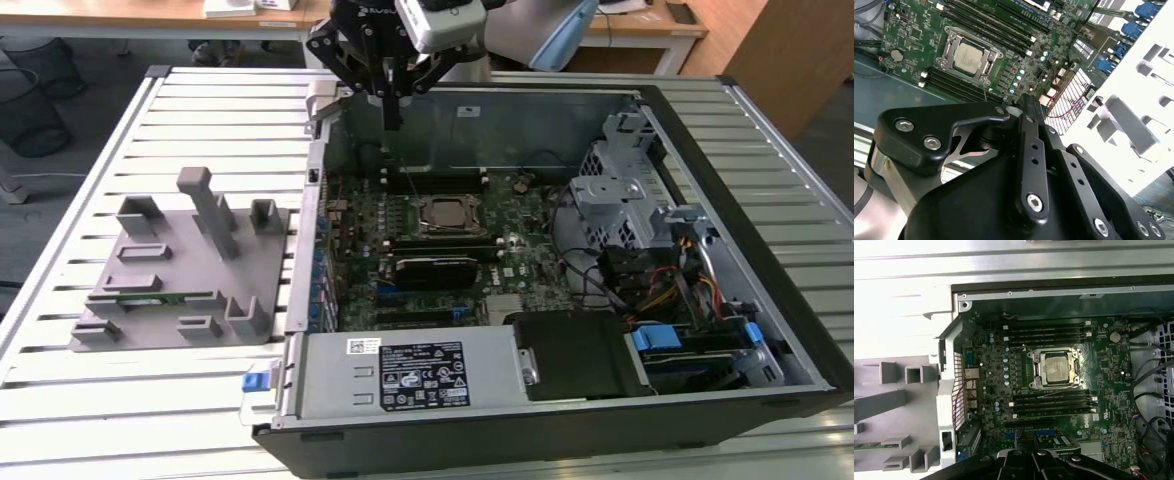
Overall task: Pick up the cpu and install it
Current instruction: 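Install the first cpu locking lever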
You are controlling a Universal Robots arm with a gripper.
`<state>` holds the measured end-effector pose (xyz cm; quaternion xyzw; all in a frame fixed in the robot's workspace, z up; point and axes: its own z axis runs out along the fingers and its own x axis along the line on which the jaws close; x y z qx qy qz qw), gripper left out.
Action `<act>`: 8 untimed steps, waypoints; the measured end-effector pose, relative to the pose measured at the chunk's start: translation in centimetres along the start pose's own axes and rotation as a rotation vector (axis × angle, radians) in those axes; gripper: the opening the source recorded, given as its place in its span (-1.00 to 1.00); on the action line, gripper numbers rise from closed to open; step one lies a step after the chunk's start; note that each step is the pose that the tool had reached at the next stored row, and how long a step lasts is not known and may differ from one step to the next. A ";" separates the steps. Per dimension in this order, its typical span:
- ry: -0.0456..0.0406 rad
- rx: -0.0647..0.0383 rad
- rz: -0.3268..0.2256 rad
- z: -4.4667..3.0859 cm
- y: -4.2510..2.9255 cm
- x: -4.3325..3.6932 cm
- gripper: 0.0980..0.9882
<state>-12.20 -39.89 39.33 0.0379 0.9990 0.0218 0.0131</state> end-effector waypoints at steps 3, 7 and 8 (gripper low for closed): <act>-0.0001 0.000 0.000 0.02 0.01 0.00 -0.96; 0.0000 0.000 0.000 0.23 0.58 0.05 -0.96; 0.0000 0.000 0.000 0.31 0.92 0.08 -0.96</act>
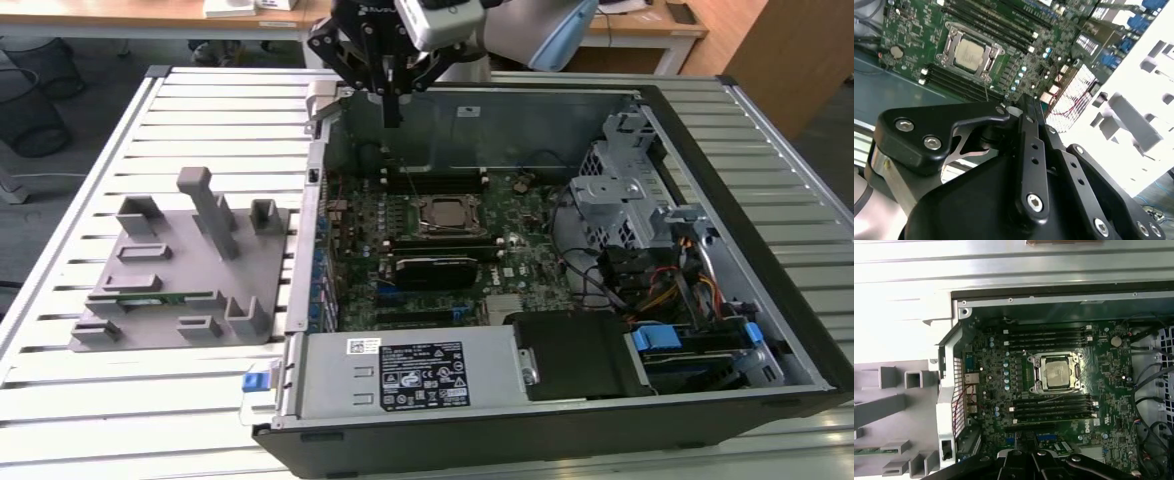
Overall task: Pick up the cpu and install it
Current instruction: 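Install the first cpu locking lever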
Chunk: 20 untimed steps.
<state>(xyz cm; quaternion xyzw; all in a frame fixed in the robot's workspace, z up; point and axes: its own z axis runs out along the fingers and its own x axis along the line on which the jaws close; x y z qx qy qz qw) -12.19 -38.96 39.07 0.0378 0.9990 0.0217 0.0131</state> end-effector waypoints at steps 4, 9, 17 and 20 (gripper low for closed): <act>-0.0001 0.000 0.000 0.49 0.37 0.04 -0.96; 0.0001 0.000 0.000 1.26 0.06 0.05 -0.96; 0.0001 0.000 0.001 2.25 0.10 0.07 -0.96; 0.0000 0.000 0.001 2.31 0.26 0.09 -0.96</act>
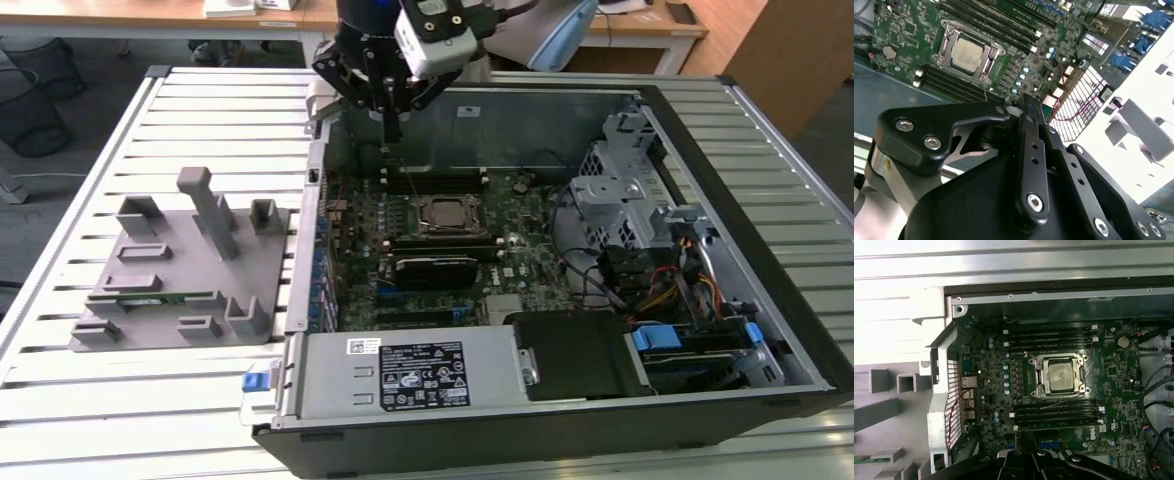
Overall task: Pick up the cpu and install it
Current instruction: 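Install the first cpu locking lever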
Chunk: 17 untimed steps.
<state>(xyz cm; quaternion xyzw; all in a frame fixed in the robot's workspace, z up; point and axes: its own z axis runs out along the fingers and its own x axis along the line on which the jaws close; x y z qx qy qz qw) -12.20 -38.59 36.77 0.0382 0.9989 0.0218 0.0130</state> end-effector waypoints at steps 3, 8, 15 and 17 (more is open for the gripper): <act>0.0000 0.000 0.000 0.11 0.30 0.03 -0.96; 0.0000 0.000 0.000 0.64 0.30 0.04 -0.96; 0.0002 0.000 0.000 1.14 0.32 0.06 -0.96; 0.0001 0.000 0.000 1.25 0.48 0.08 -0.96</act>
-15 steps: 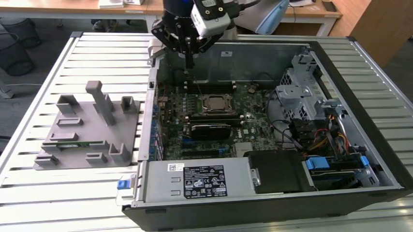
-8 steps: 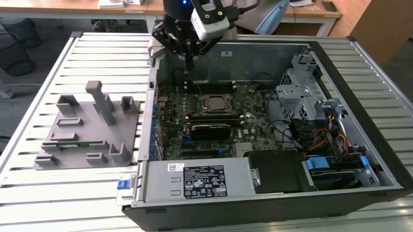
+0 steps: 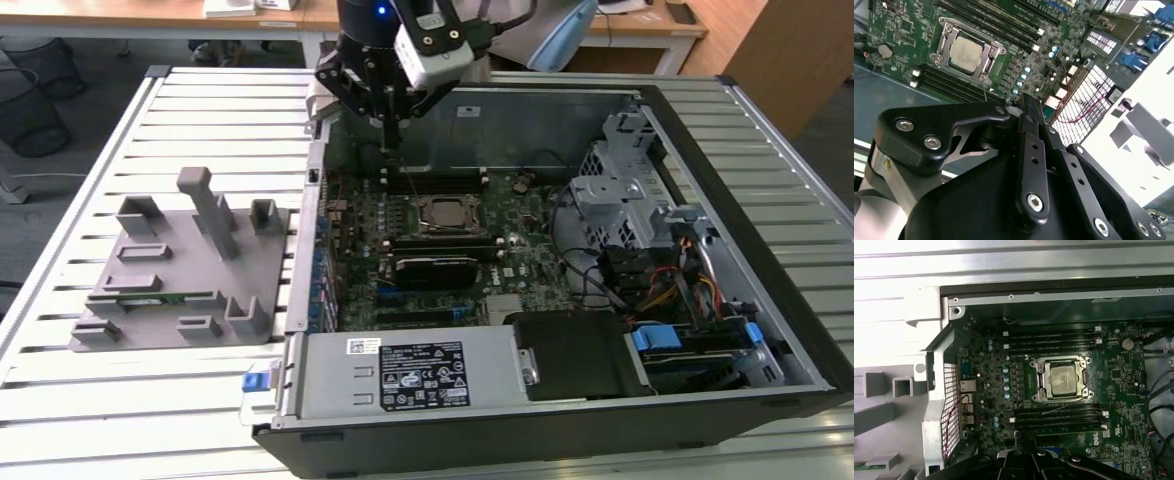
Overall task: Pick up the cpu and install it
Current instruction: 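Install the first cpu locking lever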
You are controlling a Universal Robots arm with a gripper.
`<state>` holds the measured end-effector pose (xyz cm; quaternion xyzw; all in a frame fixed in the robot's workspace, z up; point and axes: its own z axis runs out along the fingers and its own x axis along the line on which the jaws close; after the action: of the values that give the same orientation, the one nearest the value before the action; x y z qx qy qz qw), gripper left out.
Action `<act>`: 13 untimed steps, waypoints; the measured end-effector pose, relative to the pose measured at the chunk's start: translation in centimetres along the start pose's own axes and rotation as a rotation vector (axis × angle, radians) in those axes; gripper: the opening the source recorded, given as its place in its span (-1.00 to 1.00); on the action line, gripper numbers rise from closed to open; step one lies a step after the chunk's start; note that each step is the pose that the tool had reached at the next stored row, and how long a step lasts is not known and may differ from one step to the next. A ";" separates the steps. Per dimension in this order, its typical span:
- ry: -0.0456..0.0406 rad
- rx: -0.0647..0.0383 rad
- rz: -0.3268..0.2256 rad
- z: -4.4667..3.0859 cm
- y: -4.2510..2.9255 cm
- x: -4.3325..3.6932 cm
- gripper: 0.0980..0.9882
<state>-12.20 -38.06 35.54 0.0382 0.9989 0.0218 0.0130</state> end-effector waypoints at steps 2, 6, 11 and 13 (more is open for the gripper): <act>0.0000 0.000 0.000 0.10 0.26 0.02 -0.96; -0.0001 0.000 0.000 0.43 0.49 0.05 -0.96; 0.0000 0.000 0.000 1.12 0.50 0.06 -0.96; 0.0000 0.000 0.000 1.34 0.49 0.07 -0.96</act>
<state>-12.20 -37.51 34.22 0.0381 0.9990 0.0218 0.0130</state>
